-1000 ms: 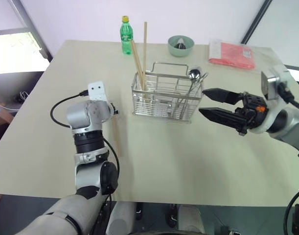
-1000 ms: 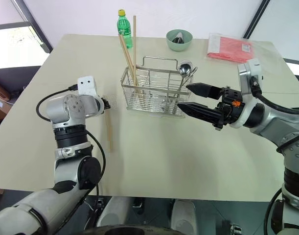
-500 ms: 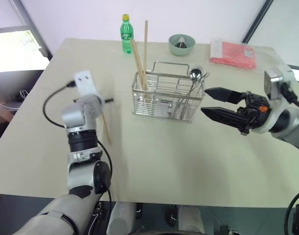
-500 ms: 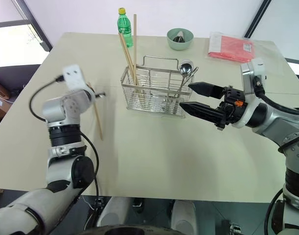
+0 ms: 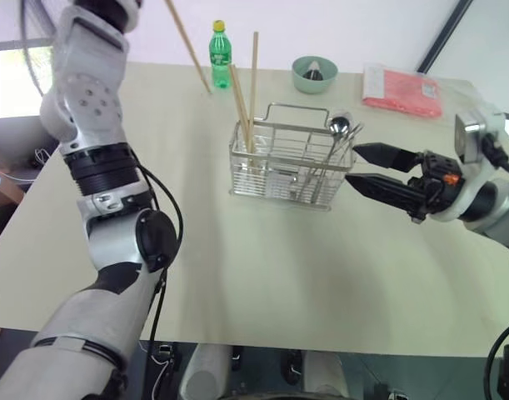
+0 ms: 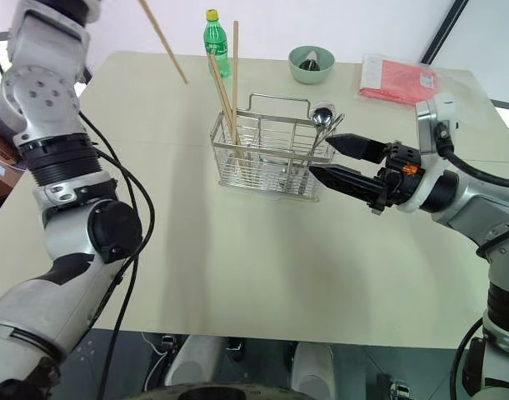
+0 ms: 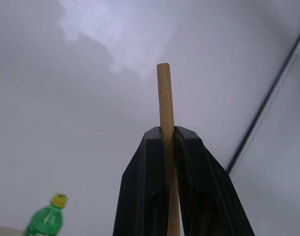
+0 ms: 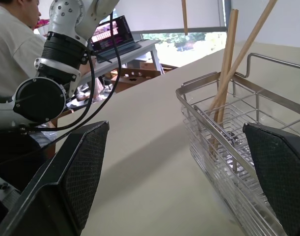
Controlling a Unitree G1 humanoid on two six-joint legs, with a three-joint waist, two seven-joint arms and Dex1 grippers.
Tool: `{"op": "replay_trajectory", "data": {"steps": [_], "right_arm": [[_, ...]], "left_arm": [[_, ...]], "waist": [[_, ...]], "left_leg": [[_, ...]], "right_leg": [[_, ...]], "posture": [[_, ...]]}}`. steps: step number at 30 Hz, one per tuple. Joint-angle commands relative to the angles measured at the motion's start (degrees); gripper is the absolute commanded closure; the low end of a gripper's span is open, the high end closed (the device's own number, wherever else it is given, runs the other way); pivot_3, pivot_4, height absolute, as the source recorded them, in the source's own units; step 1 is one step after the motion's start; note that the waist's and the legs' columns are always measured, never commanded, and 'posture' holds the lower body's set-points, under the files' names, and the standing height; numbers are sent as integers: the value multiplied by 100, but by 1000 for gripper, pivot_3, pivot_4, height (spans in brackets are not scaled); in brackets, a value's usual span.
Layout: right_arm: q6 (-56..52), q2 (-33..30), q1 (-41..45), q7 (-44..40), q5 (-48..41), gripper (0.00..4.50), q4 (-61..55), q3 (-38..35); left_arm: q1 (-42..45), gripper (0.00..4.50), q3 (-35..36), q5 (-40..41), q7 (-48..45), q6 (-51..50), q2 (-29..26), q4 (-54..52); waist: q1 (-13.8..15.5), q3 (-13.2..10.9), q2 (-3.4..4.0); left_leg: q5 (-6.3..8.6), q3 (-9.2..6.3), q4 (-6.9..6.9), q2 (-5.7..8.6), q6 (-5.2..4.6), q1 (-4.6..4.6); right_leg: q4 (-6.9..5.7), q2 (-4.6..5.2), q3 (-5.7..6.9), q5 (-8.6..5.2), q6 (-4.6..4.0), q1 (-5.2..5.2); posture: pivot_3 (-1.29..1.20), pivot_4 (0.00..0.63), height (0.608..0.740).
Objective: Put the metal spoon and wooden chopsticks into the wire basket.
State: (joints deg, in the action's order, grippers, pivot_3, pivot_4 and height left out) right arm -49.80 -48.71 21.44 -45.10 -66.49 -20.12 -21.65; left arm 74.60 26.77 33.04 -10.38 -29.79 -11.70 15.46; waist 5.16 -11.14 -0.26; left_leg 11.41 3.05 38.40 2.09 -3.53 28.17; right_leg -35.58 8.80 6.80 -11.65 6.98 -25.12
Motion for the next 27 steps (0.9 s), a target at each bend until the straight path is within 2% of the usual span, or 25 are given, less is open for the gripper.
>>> {"op": "replay_trajectory", "data": {"steps": [1, 8, 14, 18, 23, 24, 27], "right_arm": [[34, -14, -47, 154, -211, 0, -224, -336], [43, 8, -194, 433, -420, 0, -356, -505], [58, -36, -225, 522, -480, 0, -341, -546], [40, -56, -181, 578, -535, 0, -296, -556], [50, -61, -110, 600, -537, 0, -229, -502], [54, -62, -99, 593, -528, 0, -218, -491], [75, -94, -81, 525, -440, 0, -177, -457]], "left_arm": [[-194, 4414, -655, -21, -336, -76, 142, -336], [-786, 4414, -1509, -408, -694, 285, 366, -428], [-1110, 4414, -1827, -736, -888, 842, 473, -324], [-1178, 2872, -1826, -808, -982, 1102, 517, -258], [-1283, 204, -1714, -626, -946, 1090, 569, -416], [-1299, 42, -1688, -577, -927, 1053, 577, -468], [-1364, 42, -1647, -420, -873, 690, 455, -715]], "waist": [[-5, 0, 1], [-22, 0, 1], [-21, 1, 2], [-4, 1, 2], [-9, 1, 2], [-9, 1, 2], [-16, 1, 2]], "left_leg": [[1, 0, 1, 0, -1, -3], [7, 0, 1, -8, -9, -29], [7, 0, -2, -8, -10, -28], [7, 0, -1, -8, -11, -26], [9, -1, -1, -8, -13, -28], [9, -1, -1, -8, -13, -28], [8, -1, -1, -8, -13, -28]], "right_leg": [[-1, 0, 0, 0, 0, 3], [1, -4, -1, 3, -6, 24], [4, -3, -2, 3, -6, 23], [4, -1, -2, 3, -7, 23], [7, -1, -2, 3, -7, 24], [6, -2, -2, 3, -7, 24], [6, -2, -2, 3, -7, 24]], "posture": [[0, 150, 680], [0, 150, 680], [0, 150, 680], [0, 150, 680], [0, 150, 680], [0, 150, 680], [0, 150, 680]]}}
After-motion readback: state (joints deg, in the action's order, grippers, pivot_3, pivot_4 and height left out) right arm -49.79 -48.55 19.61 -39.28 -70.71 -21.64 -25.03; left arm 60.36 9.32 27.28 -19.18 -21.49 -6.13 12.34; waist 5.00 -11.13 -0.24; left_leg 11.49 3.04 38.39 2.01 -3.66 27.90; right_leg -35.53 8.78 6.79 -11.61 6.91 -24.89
